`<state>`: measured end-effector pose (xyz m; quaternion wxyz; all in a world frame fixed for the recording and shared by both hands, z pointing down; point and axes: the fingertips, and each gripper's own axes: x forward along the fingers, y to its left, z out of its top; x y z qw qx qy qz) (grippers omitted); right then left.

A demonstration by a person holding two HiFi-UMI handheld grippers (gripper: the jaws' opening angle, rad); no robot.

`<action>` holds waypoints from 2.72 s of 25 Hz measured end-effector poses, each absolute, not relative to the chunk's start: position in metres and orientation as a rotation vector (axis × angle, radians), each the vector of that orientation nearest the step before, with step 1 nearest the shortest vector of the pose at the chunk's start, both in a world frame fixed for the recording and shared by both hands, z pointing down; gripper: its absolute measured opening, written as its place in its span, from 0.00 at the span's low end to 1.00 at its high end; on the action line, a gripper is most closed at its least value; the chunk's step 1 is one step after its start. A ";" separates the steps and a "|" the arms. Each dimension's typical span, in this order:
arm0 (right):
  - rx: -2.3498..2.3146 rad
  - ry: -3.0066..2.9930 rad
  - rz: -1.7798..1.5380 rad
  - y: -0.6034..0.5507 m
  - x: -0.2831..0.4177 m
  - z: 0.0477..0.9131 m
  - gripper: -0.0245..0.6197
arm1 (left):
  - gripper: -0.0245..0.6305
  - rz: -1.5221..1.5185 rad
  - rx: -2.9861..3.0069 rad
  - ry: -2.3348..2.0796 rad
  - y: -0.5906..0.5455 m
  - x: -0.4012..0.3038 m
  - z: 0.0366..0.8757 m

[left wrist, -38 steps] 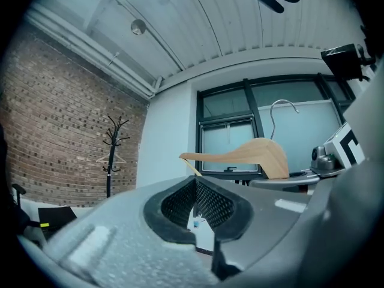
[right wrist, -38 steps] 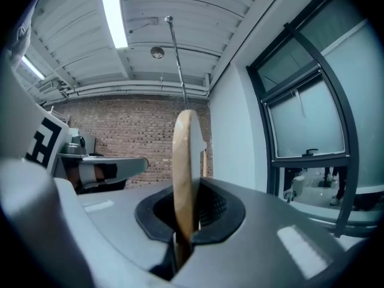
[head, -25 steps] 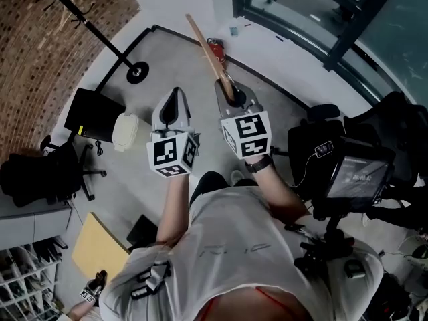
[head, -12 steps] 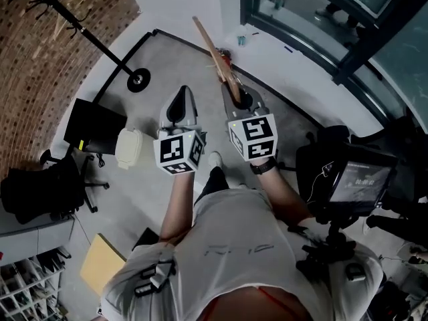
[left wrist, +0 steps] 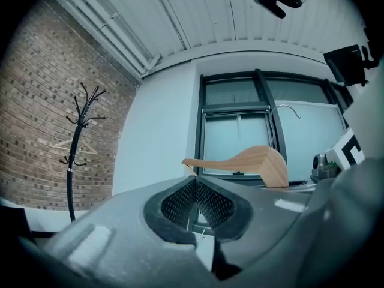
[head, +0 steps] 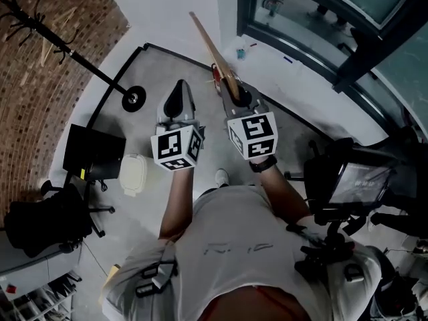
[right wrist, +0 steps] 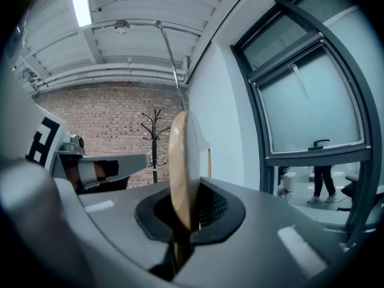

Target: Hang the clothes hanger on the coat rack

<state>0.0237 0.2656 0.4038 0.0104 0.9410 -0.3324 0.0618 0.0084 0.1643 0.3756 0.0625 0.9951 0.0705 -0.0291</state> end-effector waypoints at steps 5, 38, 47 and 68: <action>2.949 -1.028 0.224 0.231 0.061 0.414 0.04 | 0.04 -0.087 3.008 0.205 0.127 0.033 0.379; 2.292 -1.951 0.040 -0.091 0.285 0.414 0.04 | 0.04 -0.110 2.944 -0.875 -0.154 0.213 0.388; 2.121 -2.037 0.036 -0.162 0.282 0.441 0.05 | 0.04 -0.031 2.899 -1.013 -0.217 0.201 0.412; 1.838 -2.208 -0.105 -0.424 0.317 0.417 0.05 | 0.04 -0.246 2.870 -1.213 -0.498 0.205 0.364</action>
